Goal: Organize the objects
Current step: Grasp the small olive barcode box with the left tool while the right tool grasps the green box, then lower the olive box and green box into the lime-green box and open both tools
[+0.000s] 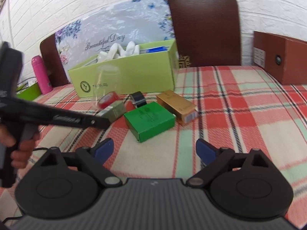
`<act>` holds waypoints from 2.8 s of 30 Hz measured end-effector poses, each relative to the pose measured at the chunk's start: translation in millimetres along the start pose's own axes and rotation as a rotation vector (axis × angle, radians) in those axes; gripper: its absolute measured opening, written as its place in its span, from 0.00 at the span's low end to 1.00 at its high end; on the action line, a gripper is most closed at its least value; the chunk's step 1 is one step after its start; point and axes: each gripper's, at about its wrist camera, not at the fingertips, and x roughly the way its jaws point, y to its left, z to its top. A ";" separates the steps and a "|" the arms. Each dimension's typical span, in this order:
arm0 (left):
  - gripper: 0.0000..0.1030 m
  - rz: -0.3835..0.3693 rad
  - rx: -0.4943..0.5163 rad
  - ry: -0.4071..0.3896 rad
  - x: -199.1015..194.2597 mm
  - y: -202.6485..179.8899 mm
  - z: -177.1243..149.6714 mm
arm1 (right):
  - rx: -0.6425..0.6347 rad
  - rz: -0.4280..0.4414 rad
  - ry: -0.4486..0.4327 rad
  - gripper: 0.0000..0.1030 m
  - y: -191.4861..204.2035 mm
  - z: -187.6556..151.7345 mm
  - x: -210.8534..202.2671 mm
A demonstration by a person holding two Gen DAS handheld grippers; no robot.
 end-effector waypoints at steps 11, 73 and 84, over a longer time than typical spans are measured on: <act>0.23 0.064 -0.128 0.012 -42.4 13.0 -37.7 | -0.189 0.064 -0.019 0.77 11.7 30.1 52.5; 0.22 0.036 -0.150 -0.140 -91.0 0.5 5.3 | 0.030 0.079 0.008 0.58 33.2 20.3 -49.7; 0.22 0.067 -0.084 -0.279 -106.9 9.1 62.4 | -0.061 0.043 -0.176 0.58 28.1 96.9 -41.2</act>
